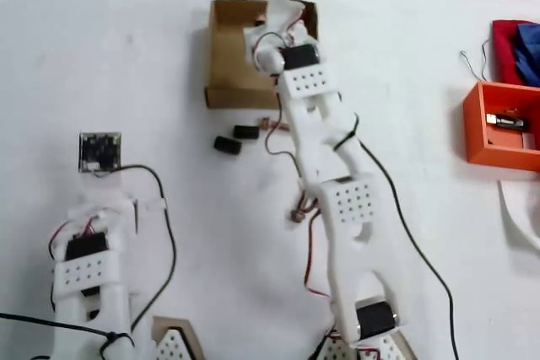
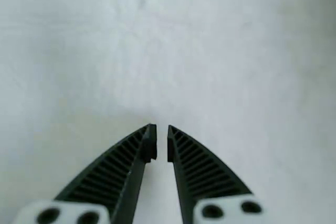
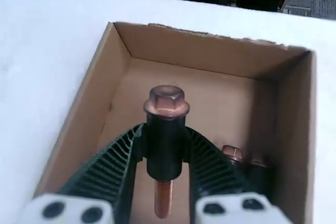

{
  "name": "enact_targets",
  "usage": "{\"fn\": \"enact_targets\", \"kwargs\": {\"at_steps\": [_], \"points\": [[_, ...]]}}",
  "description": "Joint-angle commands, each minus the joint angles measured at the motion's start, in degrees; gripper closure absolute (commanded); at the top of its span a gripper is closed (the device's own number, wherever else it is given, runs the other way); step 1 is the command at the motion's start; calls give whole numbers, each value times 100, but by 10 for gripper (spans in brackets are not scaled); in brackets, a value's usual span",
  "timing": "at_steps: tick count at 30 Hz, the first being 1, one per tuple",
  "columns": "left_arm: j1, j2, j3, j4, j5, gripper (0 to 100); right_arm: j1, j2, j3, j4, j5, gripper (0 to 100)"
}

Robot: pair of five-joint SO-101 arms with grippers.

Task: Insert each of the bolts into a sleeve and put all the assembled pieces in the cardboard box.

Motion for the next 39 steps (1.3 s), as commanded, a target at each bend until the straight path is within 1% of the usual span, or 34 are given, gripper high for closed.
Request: {"fn": "enact_targets", "kwargs": {"at_steps": [1,17,23,35,37,39], "points": [[-26,-35,-40,-105,-18,932,57,127,-510,13,35,978],[-26,-35,-40,-105,-18,932,66,470,-571,180,0,978],[-26,-35,-40,-105,-18,932,180,734,-589,145,-9,978],[-26,-35,-40,-105,-18,932,154,1059,-589,48,-9,978],[-26,-35,-40,-105,-18,932,154,1130,-589,48,-62,978],[-26,-35,-40,-105,-18,932,180,1165,-589,48,-273,978]]}}
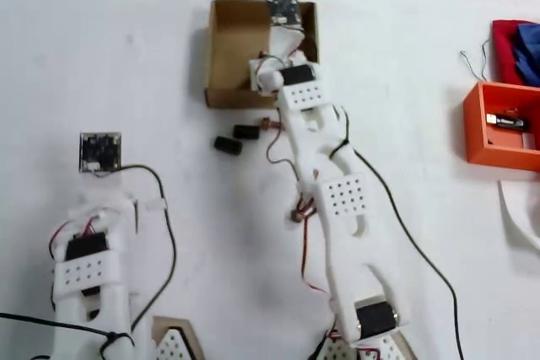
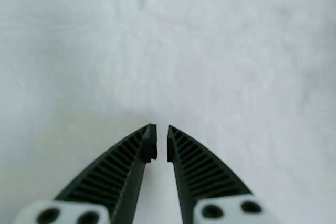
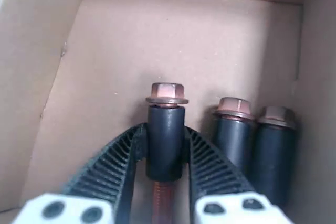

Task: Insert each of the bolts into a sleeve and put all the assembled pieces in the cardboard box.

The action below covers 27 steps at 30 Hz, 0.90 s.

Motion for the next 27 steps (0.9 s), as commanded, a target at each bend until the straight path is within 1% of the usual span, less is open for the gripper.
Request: {"fn": "enact_targets", "kwargs": {"at_steps": [1,10,11,15,21,23,27], "points": [[-35,-35,-40,-105,-18,932,75,-31,-237,-92,-237,978],[-35,-35,-40,-105,-18,932,75,-75,-237,-84,-246,973],[-35,-35,-40,-105,-18,932,75,-75,-246,-75,-246,964],[-35,-35,-40,-105,-18,932,75,-84,-246,-48,-246,868],[-35,-35,-40,-105,-18,932,84,-215,-554,84,-237,885],[-35,-35,-40,-105,-18,932,75,-365,-897,286,-44,886],[-35,-35,-40,-105,-18,932,40,-796,-1881,989,782,900]]}}
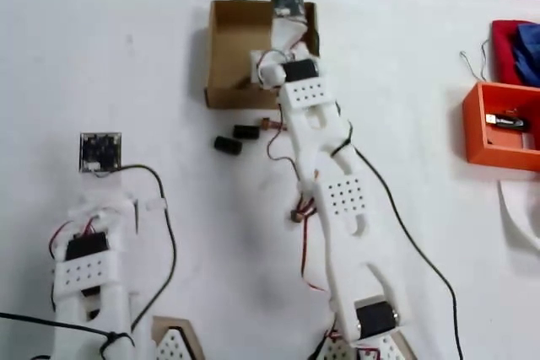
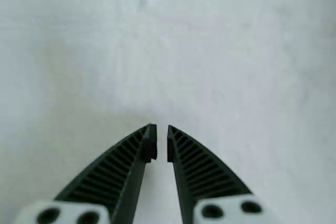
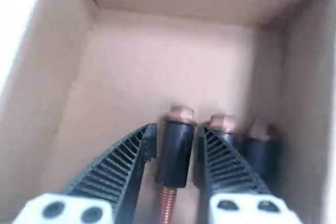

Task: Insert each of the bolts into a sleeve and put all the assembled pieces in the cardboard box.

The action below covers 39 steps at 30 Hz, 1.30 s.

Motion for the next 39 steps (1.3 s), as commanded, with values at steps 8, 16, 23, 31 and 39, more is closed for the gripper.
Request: {"fn": "enact_targets", "kwargs": {"at_steps": [8,16,23,31,39], "points": [[-35,-35,-40,-105,-18,932,259,-1833,-1767,2897,1556,955],[149,-62,40,-114,-35,932,127,-2492,-1415,4242,1415,954],[167,-62,75,-220,-35,932,-804,-4435,1565,4242,1363,954],[158,-62,75,-229,-35,932,-1552,-5543,5600,2589,1424,952],[141,-62,66,-229,-35,935,-1657,-4549,6145,1648,2488,875]]}}
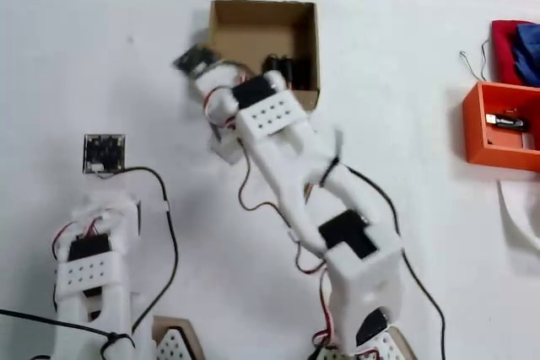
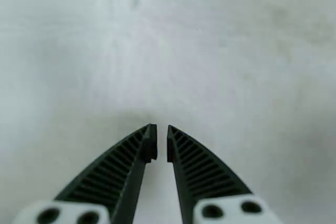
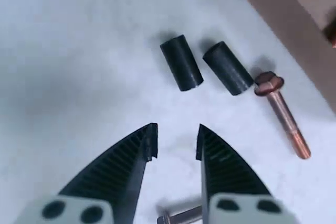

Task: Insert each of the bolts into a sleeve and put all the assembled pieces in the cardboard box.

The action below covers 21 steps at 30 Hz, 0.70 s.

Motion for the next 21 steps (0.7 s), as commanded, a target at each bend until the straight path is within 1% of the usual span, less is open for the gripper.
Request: {"fn": "enact_targets", "kwargs": {"at_steps": [1,4,11,15,21], "points": [[53,-62,-40,-105,-35,935,-31,259,-149,-286,545,880],[44,-62,-48,-105,-35,935,-31,593,-457,-409,1020,888],[44,-62,-48,-105,-35,935,-31,1314,-1389,-391,1626,885],[44,-62,-48,-114,-35,935,-31,1736,-1881,-365,1793,885],[44,-62,-48,-114,-35,935,-154,2255,-2303,-365,1785,886]]}}
